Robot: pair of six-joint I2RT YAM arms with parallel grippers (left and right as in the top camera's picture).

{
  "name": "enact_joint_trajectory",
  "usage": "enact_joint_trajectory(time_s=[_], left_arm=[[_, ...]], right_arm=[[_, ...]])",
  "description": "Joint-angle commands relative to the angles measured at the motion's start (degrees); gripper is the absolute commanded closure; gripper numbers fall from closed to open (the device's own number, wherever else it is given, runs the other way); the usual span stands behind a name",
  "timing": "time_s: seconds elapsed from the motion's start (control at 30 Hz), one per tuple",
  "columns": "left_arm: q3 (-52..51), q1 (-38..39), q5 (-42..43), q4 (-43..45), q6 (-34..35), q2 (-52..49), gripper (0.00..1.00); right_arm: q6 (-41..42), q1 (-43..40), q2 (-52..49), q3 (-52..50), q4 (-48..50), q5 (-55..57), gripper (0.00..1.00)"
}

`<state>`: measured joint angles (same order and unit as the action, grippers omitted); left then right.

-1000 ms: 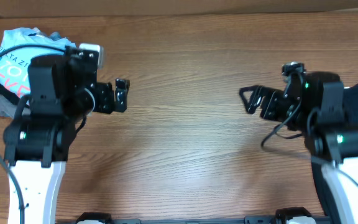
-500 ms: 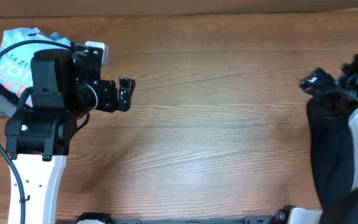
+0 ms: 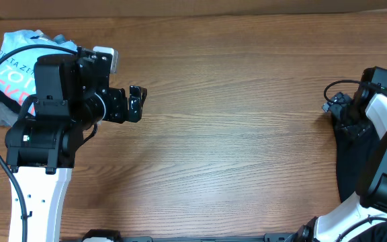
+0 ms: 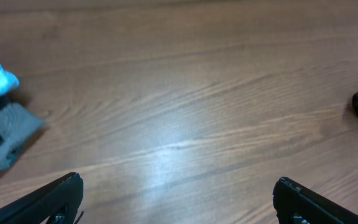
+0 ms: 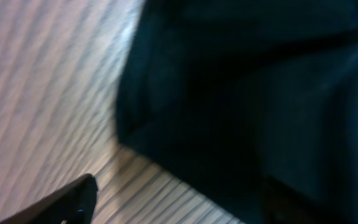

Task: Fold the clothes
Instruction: 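Reach the right gripper to the black t-shirt and grasp its edge, then drag the black t-shirt leftward to the table center with the right gripper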

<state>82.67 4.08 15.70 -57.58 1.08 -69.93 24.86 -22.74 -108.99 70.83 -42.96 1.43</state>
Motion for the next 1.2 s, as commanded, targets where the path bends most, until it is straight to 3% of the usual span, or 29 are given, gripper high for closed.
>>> enact_joint_trajectory(time_s=[0.0, 0.17, 0.27, 0.37, 0.5, 0.67, 0.87, 1.07, 1.13, 1.17], left_arm=[[1.5, -0.3, 0.9, -0.8, -0.9, 0.3, 0.00], [1.5, -0.3, 0.9, -0.9, -0.9, 0.3, 0.00], [1.5, -0.3, 0.9, -1.4, -0.9, 0.3, 0.00], [1.5, -0.3, 0.9, -2.1, -0.9, 0.3, 0.00], [1.5, -0.3, 0.9, -2.4, -0.9, 0.3, 0.00], [1.5, -0.3, 0.6, -2.0, -1.0, 0.3, 0.00], [1.5, -0.3, -2.3, -2.0, -1.1, 0.3, 0.00], [2.0, -0.3, -7.7, -2.3, -1.1, 0.3, 0.00], [3.2, -0.3, -10.8, -3.2, -1.1, 0.4, 0.00], [4.1, -0.3, -12.1, -3.7, -1.1, 0.4, 0.00]], right_arm=[[0.3, 0.2, -0.4, 1.5, 1.0, 3.8, 0.22], [0.2, 1.0, -3.1, 1.5, 2.1, 3.0, 0.23], [0.2, 1.8, -5.1, 1.5, 2.4, 2.1, 0.36], [-0.9, 2.3, -6.3, 1.5, 2.4, 2.1, 0.43], [-1.9, 2.7, -6.2, 1.7, 1.3, 0.8, 0.74], [-5.8, 5.6, -5.3, 1.7, -0.2, -9.6, 0.91], [-7.5, 17.8, -2.2, 1.7, 1.3, -21.9, 0.96], [-4.7, 39.0, -1.4, 3.1, 5.7, -30.8, 0.96], [-4.6, 46.5, -1.4, 4.5, 6.0, -31.0, 0.90], [-5.4, 50.0, -1.4, 5.2, 6.1, -31.0, 0.80]])
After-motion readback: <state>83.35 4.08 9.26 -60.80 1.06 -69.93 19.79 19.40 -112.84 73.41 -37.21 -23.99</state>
